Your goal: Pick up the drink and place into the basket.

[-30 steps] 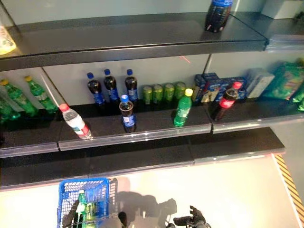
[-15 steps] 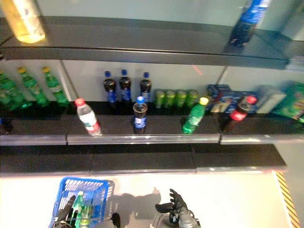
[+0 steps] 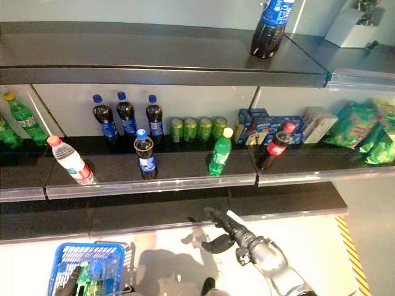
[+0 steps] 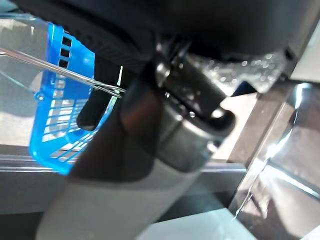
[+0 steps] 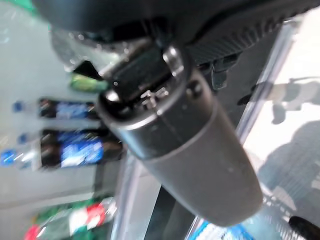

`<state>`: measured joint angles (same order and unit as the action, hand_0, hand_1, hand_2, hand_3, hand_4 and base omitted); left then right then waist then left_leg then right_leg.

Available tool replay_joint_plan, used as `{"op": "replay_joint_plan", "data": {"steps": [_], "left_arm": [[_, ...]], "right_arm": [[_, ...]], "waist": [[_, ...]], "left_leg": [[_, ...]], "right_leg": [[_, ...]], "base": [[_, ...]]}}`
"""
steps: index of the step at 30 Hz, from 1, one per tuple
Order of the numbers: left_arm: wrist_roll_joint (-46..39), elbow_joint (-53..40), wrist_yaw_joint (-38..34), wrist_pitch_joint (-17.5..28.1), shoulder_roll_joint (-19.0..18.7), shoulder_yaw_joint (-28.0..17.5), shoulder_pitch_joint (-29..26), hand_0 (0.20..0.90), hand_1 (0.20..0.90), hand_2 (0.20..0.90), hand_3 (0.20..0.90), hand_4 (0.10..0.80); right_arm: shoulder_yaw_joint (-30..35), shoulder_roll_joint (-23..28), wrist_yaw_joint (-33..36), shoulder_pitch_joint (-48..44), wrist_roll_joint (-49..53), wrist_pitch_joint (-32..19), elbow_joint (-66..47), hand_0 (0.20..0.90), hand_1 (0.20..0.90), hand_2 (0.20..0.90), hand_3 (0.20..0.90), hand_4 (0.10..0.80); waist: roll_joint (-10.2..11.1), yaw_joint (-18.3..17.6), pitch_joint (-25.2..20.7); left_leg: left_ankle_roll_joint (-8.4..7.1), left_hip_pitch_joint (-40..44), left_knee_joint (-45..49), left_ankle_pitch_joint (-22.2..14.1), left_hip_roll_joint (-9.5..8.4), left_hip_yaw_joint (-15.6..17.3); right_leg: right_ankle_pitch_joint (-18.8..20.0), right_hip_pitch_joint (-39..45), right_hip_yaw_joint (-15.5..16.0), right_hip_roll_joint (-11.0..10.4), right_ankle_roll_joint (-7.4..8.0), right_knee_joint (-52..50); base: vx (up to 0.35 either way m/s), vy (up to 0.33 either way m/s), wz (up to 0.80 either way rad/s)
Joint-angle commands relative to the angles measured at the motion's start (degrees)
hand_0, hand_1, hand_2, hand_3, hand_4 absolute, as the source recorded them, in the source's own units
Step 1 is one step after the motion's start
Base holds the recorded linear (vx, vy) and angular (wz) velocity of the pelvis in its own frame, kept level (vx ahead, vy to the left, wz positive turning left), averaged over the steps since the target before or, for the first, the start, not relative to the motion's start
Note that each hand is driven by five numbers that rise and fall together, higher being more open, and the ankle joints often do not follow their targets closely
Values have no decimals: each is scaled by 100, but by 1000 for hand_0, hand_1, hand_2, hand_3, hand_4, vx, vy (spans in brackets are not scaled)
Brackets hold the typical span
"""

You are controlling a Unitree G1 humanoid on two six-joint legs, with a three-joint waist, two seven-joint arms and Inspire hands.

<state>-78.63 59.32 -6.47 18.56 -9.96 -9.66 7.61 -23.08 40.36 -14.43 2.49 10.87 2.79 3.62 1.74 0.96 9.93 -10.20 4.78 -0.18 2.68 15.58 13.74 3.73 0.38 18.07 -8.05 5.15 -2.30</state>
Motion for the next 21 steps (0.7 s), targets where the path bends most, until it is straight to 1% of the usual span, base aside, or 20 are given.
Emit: {"op": "replay_joint_plan", "data": {"steps": [1, 3, 4, 5, 6, 7, 8, 10, 11, 12, 15, 17, 19, 21], "left_arm": [[352, -461, 425, 51, 75, 182, -226, 300, 300, 300, 200, 100], [416, -410, 450, 54, 72, 51, -227, 300, 300, 300, 200, 100], [448, -407, 453, 53, 71, 5, -230, 300, 300, 300, 200, 100], [489, -402, 447, 42, 70, -22, -227, 300, 300, 300, 200, 100], [489, -402, 447, 42, 70, -22, -227, 300, 300, 300, 200, 100], [549, -384, 376, 41, 96, -83, -219, 300, 300, 300, 200, 100], [629, -363, 339, 14, 137, -181, -221, 300, 300, 300, 200, 100], [602, -325, 333, 56, 173, -168, -214, 300, 300, 300, 200, 100], [584, -298, 337, 91, 220, -158, -209, 300, 300, 300, 200, 100], [591, -293, 339, 95, 233, -163, -210, 300, 300, 300, 200, 100], [597, -299, 303, 129, 338, -126, -151, 300, 300, 300, 200, 100], [649, -295, 283, 118, 372, -113, -127, 300, 300, 300, 200, 100], [746, -293, 266, 93, 391, -91, -97, 300, 300, 300, 200, 100], [894, -312, 268, 60, 372, -82, -16, 300, 300, 300, 200, 100]], "right_arm": [[582, 47, -267, -751, 943, -1084, -1235, 900, 900, 900, 900, 800], [1036, 86, -137, -1002, 1434, -1087, -1587, 900, 900, 900, 900, 800], [1252, 20, 132, -1046, 1555, -1319, -1755, 900, 900, 900, 900, 800], [1412, -31, 241, -1058, 1591, -1281, -1886, 900, 900, 900, 900, 800], [1412, -31, 240, -1057, 1591, -1281, -1887, 900, 900, 900, 900, 800], [1662, -201, 1098, -1088, 1597, -1599, -2023, 900, 900, 900, 900, 800], [1852, -411, 1513, -1108, 1495, -1543, -2137, 900, 900, 900, 900, 800], [1960, -600, 1960, -1095, 1221, -1673, -2140, 900, 900, 900, 900, 800], [2032, -737, 2556, -1059, 835, -1805, -2073, 900, 900, 900, 900, 800], [2048, -764, 2780, -1046, 710, -1841, -2057, 900, 900, 900, 900, 800], [2200, -902, 4053, -970, 182, -1870, -1918, 900, 900, 900, 900, 800], [2277, -954, 4579, -947, -194, -1894, -1779, 900, 900, 900, 900, 800], [2285, -929, 4824, -914, -119, -1688, -1635, 900, 900, 900, 900, 800], [2258, -912, 5093, -944, -142, -1621, -1325, 900, 900, 900, 900, 800]], "waist": [[231, -65, -130], [204, -93, -206], [204, -105, -228], [192, -111, -246], [192, -110, -247], [157, -132, -276], [129, -140, -293], [112, -141, -305], [93, -138, -306], [90, -136, -305], [59, -98, -296], [45, -76, -279], [30, -40, -251], [19, 44, -197]], "left_leg": [[-19, 196, 210, -159, -6, 354], [2, 344, 3, -173, -40, 399], [61, 330, -33, -106, -74, 466], [72, 346, -41, -126, -94, 470], [72, 347, -41, -126, -94, 471], [102, 384, -47, -184, -130, 461], [141, 425, -25, -258, -173, 451], [173, 438, 13, -317, -191, 464], [199, 444, 38, -357, -207, 465], [206, 448, 43, -366, -211, 464], [265, 466, 106, -452, -247, 419], [283, 472, 149, -498, -256, 396], [291, 463, 203, -520, -264, 370], [303, 441, 241, -523, -282, 294]], "right_leg": [[-11, 407, 42, -498, 560, 421], [0, 412, 45, -526, 618, 435], [70, 344, 75, -563, 593, 411], [68, 327, 66, -575, 605, 392], [68, 327, 66, -576, 605, 392], [69, 304, 52, -600, 631, 365], [63, 281, 22, -632, 656, 330], [58, 271, 9, -658, 667, 311], [59, 269, 5, -672, 677, 306], [61, 270, 4, -676, 680, 306], [53, 286, -13, -678, 676, 305], [28, 272, -23, -681, 674, 255], [5, 279, -8, -686, 670, 201], [-60, 292, 45, -681, 644, 88]], "base": [[29, 61, 17], [12, 78, 8], [-14, 74, 1], [-31, 40, 0], [27, 66, -2], [38, 84, -1], [45, 97, -2], [22, 46, -1], [11, 30, 1], [19, 32, 1], [27, 13, -1], [44, 14, 0], [52, 9, 1], [65, -2, 3]]}}
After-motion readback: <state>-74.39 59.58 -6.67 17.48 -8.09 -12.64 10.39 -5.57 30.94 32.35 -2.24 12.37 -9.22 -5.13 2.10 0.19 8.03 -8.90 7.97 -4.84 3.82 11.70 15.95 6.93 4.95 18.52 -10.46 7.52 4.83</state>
